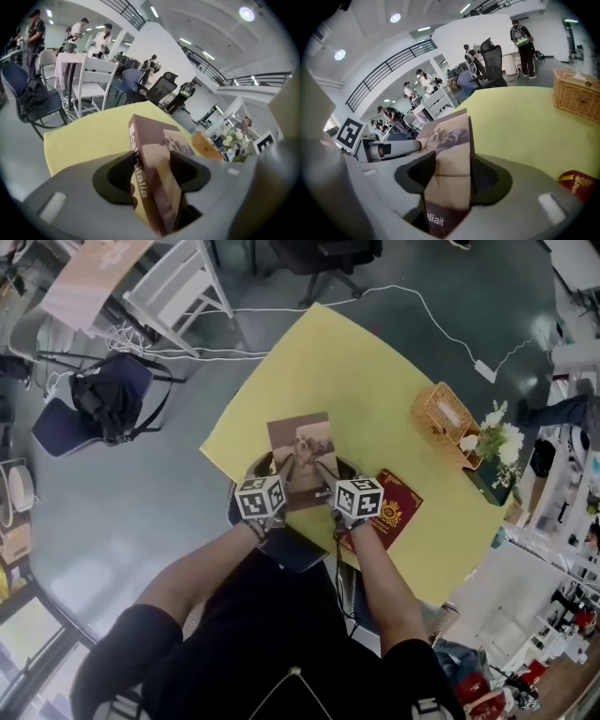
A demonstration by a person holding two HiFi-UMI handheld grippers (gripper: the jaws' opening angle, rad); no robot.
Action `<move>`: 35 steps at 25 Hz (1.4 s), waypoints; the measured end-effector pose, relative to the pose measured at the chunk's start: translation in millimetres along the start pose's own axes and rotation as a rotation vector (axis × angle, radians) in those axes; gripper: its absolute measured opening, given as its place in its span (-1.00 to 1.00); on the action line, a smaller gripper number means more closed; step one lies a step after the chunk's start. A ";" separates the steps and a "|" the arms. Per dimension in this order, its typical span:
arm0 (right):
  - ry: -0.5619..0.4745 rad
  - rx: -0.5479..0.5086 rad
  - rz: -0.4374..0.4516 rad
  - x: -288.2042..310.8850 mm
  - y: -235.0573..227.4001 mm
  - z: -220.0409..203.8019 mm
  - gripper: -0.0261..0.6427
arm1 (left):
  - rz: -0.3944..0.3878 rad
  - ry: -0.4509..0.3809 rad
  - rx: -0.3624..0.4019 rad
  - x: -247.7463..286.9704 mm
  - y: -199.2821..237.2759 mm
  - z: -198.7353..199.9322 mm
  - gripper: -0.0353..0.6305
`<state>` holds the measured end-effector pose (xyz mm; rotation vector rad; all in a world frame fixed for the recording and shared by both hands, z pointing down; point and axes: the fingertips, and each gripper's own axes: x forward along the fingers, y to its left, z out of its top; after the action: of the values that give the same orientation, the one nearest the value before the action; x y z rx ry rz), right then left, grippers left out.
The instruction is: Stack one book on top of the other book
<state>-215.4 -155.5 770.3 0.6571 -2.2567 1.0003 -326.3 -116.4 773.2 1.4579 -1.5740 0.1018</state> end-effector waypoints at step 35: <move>-0.434 0.373 -0.379 -318.6 -69.9 -71.9 -0.27 | -0.403 0.099 0.422 -42.2 -313.2 -82.1 -0.13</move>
<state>77.4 -77.9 629.5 1.5266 -2.1766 1.1748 -33.7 -123.6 628.4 2.0402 -1.1941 0.2771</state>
